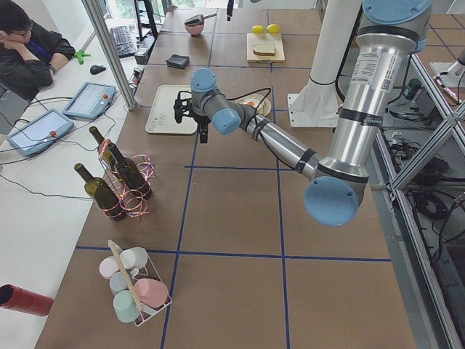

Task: Make sandwich and place on tray
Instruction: 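Move the right gripper over the bread slice while the left gripper nears the plate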

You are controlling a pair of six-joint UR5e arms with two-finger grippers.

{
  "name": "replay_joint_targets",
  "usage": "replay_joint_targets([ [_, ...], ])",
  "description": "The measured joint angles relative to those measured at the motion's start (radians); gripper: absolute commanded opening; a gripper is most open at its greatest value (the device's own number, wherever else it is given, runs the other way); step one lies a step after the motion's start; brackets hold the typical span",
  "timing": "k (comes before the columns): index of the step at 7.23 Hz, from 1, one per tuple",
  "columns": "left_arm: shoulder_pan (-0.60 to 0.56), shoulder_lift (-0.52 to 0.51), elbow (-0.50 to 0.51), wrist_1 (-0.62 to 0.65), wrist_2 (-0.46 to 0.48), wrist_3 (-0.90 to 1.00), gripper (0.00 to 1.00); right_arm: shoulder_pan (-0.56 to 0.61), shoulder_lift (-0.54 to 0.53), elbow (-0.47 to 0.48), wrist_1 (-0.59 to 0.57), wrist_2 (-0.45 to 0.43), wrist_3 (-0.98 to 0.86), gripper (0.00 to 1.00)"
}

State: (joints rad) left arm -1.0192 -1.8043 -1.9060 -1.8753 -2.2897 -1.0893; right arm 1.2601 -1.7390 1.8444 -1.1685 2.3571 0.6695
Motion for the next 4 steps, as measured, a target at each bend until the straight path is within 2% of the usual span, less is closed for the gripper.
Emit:
replay_joint_targets([
  [2,0.128,-0.03,-0.011,-0.084,0.094,-0.204,1.0,-0.134,-0.111,0.123,0.06,-0.067,0.155,0.94],
  [4,0.23,-0.088,-0.004,-0.113,0.165,-0.342,1.0,-0.217,-0.181,0.163,0.143,-0.088,0.227,0.94],
])
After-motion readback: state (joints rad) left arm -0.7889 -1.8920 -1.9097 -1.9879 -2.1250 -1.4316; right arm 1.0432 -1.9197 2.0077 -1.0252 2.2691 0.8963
